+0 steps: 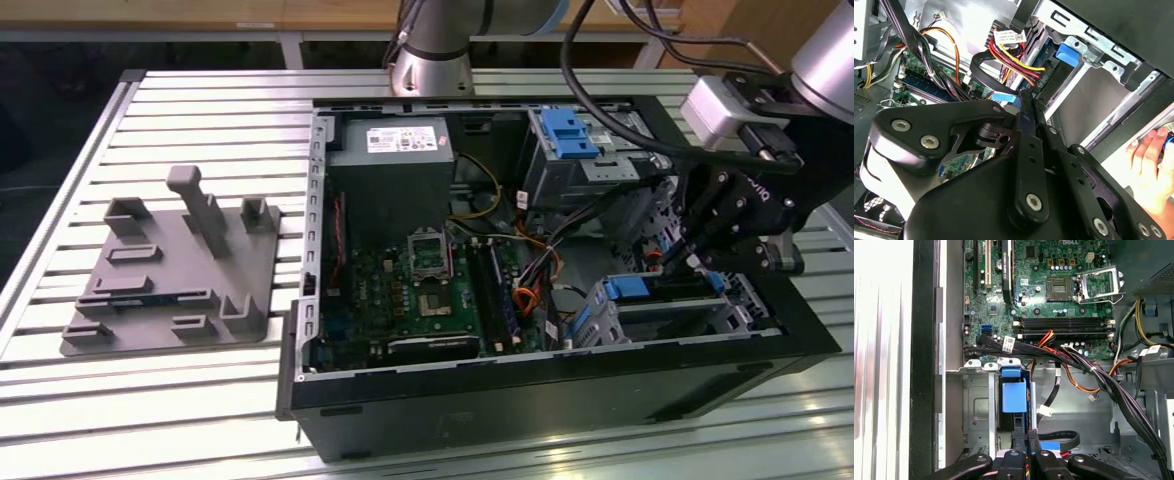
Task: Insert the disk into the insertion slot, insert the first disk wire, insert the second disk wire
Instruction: 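Insert the second disk wire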
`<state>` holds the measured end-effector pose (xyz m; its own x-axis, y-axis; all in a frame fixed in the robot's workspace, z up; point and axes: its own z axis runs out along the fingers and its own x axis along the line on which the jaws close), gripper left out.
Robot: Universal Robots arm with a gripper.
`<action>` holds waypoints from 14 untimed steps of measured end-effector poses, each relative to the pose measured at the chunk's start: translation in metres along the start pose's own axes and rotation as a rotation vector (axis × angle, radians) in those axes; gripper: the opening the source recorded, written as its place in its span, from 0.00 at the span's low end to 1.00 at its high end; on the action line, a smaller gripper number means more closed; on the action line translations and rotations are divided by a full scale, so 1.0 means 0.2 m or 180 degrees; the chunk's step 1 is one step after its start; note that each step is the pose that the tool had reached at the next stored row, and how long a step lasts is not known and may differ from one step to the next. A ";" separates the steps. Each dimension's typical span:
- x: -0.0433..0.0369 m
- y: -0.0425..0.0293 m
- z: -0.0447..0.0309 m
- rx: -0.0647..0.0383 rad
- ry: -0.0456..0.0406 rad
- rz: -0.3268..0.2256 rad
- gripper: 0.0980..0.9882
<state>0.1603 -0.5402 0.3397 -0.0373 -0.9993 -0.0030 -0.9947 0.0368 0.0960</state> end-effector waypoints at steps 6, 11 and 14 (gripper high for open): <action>0.000 -0.005 0.008 -0.0006 0.0005 0.0001 0.05; 0.001 -0.005 0.014 -0.0006 0.0011 0.0001 0.05; 0.001 -0.006 0.017 -0.0007 0.0013 0.0001 0.05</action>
<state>0.1611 -0.5404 0.3363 -0.0374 -0.9993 0.0011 -0.9945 0.0373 0.0980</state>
